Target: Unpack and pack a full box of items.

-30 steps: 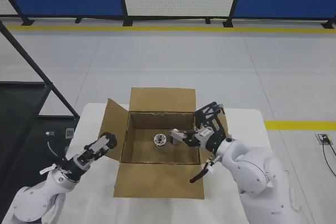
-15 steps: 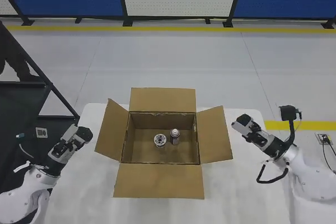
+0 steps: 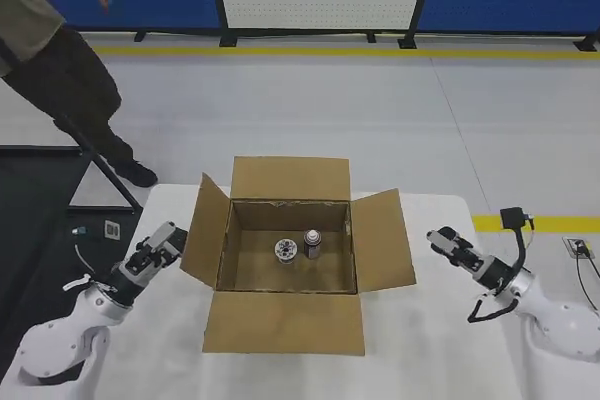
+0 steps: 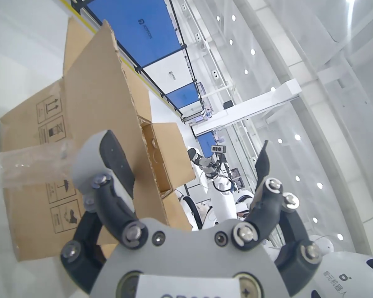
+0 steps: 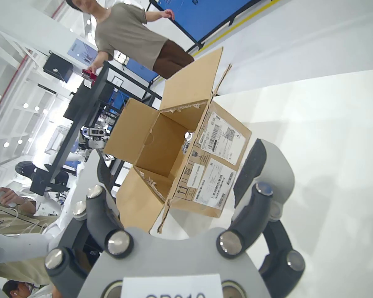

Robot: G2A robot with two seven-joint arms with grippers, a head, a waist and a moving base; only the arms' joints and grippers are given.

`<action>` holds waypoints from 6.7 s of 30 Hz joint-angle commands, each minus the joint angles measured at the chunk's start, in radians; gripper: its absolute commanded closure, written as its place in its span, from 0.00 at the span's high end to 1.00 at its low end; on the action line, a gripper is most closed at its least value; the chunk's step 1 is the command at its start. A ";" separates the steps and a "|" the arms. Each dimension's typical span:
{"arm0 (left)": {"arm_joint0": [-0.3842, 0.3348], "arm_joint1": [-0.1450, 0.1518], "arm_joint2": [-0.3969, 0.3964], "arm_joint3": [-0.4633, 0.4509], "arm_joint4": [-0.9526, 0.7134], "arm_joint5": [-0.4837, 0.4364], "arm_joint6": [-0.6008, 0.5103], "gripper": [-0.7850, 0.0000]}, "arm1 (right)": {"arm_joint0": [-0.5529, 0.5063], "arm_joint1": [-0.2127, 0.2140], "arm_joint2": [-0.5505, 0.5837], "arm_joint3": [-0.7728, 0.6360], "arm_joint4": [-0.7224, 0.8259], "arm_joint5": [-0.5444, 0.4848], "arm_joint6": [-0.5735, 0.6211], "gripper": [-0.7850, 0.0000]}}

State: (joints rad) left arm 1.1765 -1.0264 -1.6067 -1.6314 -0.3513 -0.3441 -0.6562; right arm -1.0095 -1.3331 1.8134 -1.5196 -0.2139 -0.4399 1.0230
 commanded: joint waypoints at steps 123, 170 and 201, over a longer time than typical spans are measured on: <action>0.053 0.058 -0.101 0.138 -0.071 -0.001 -0.729 1.00 | 0.413 0.040 -0.621 0.368 0.176 -0.121 -0.261 1.00; -0.014 0.064 0.067 0.136 -0.256 -0.012 -0.692 1.00 | 0.735 -0.105 -0.822 1.017 0.012 -0.040 -0.687 1.00; -0.010 0.063 0.083 0.051 -0.122 0.014 -0.361 1.00 | 0.847 -0.101 -0.757 1.123 0.202 -0.390 -0.324 1.00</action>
State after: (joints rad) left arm 1.1658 -0.9624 -1.5262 -1.5757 -0.4859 -0.3289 -1.0388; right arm -0.1660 -1.4353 1.0568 -0.3901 -0.0152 -0.8375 0.6733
